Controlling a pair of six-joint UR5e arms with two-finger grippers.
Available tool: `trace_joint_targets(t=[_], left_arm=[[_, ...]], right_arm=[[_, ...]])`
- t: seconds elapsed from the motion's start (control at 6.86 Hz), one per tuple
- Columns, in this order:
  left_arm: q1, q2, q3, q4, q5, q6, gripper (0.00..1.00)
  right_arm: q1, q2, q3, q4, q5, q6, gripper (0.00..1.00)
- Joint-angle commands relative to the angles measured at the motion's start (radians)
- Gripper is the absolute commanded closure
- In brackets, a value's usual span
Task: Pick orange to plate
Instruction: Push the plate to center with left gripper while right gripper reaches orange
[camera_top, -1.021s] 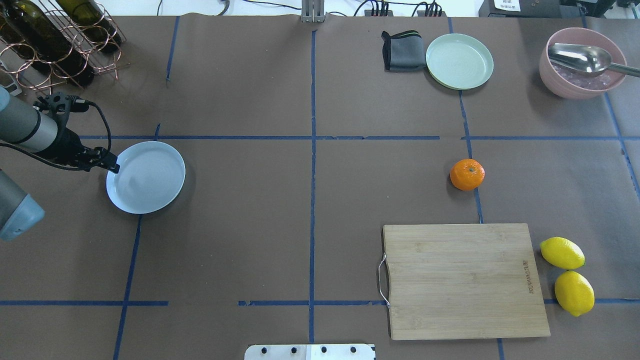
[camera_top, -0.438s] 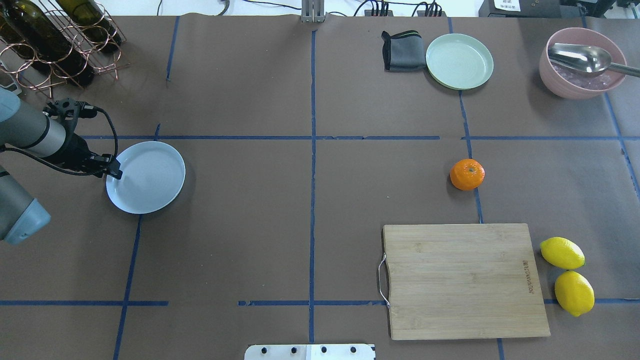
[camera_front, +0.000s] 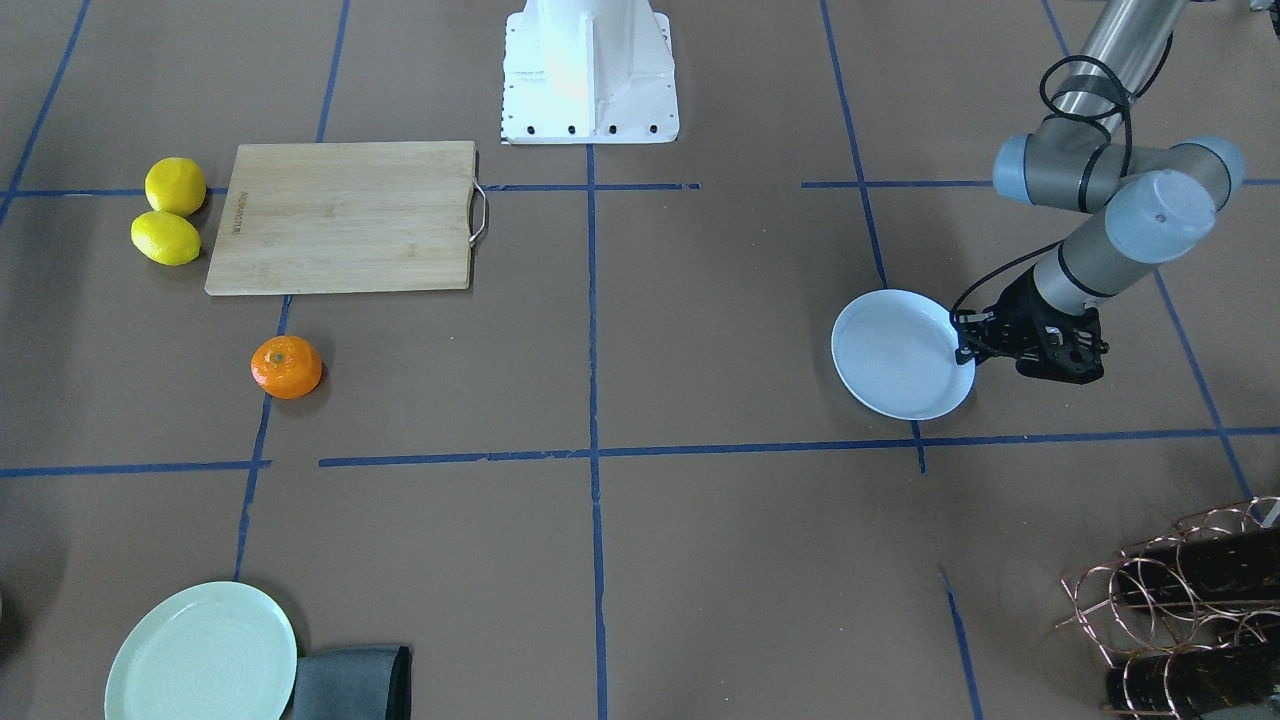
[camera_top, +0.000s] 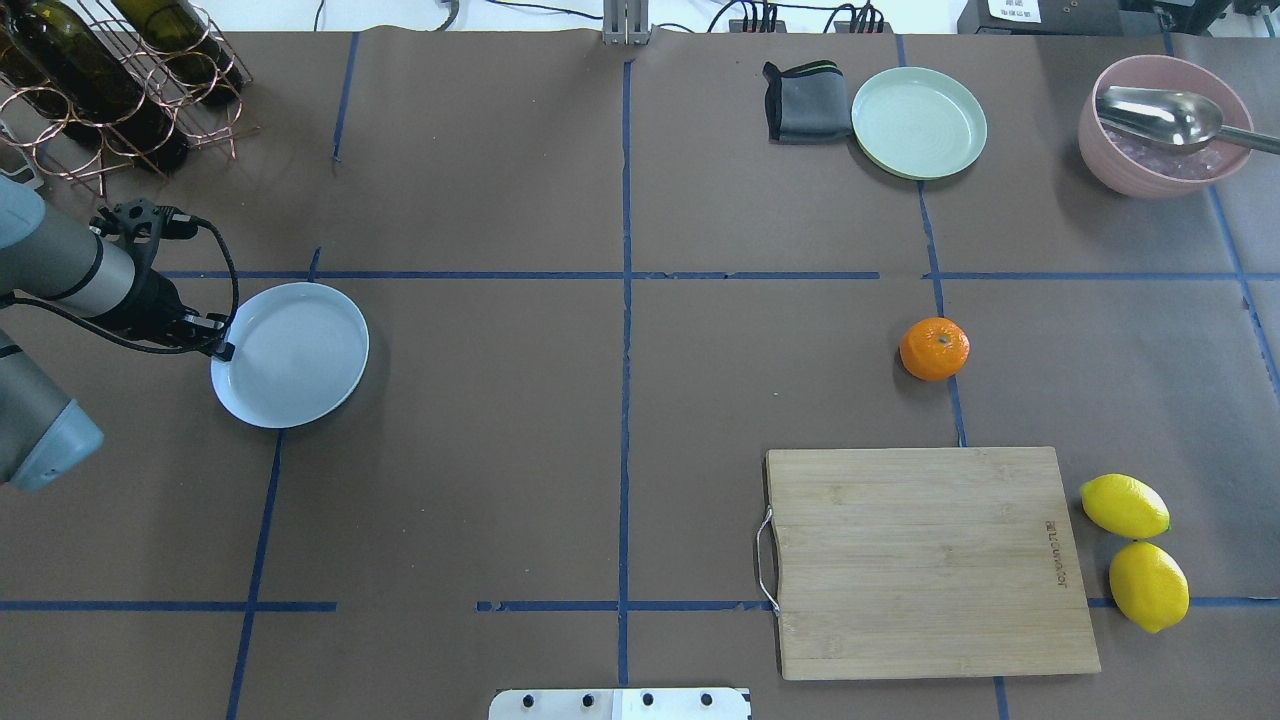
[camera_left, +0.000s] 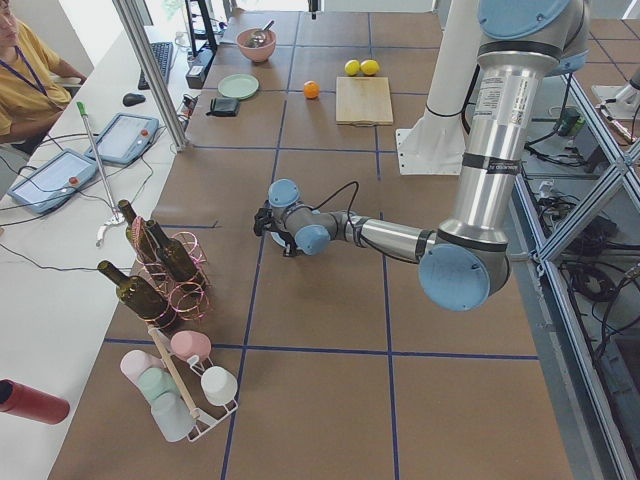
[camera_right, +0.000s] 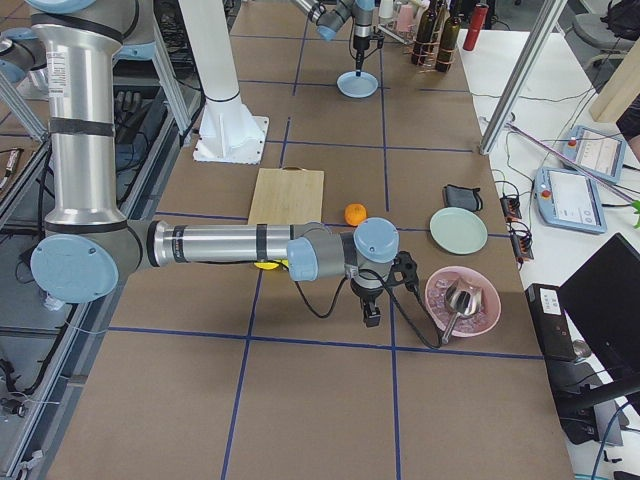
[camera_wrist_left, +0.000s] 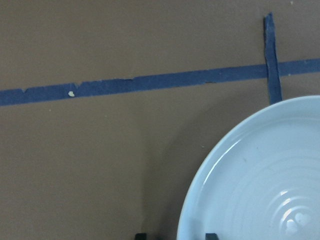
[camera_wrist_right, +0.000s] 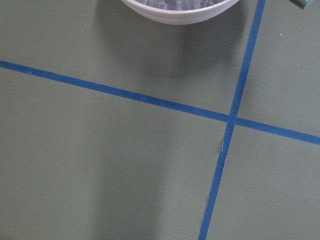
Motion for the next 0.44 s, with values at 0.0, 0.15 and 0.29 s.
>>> trace_joint_targets(t=[0.0, 0.15, 0.29], left_arm=[[0.001, -0.007, -0.067, -0.002, -0.057, -0.083, 1.00], [0.001, -0.094, -0.081, -0.002, -0.100, -0.216, 1.00], [0.008, -0.198, -0.079, -0.004, -0.102, -0.392, 1.00]], right_arm=[[-0.001, 0.001, 0.001, 0.000, -0.002, 0.002, 0.00], [-0.001, 0.001, 0.007, 0.000, 0.000, 0.002, 0.00], [-0.001, 0.001, 0.006, 0.000, 0.015, 0.002, 0.00]])
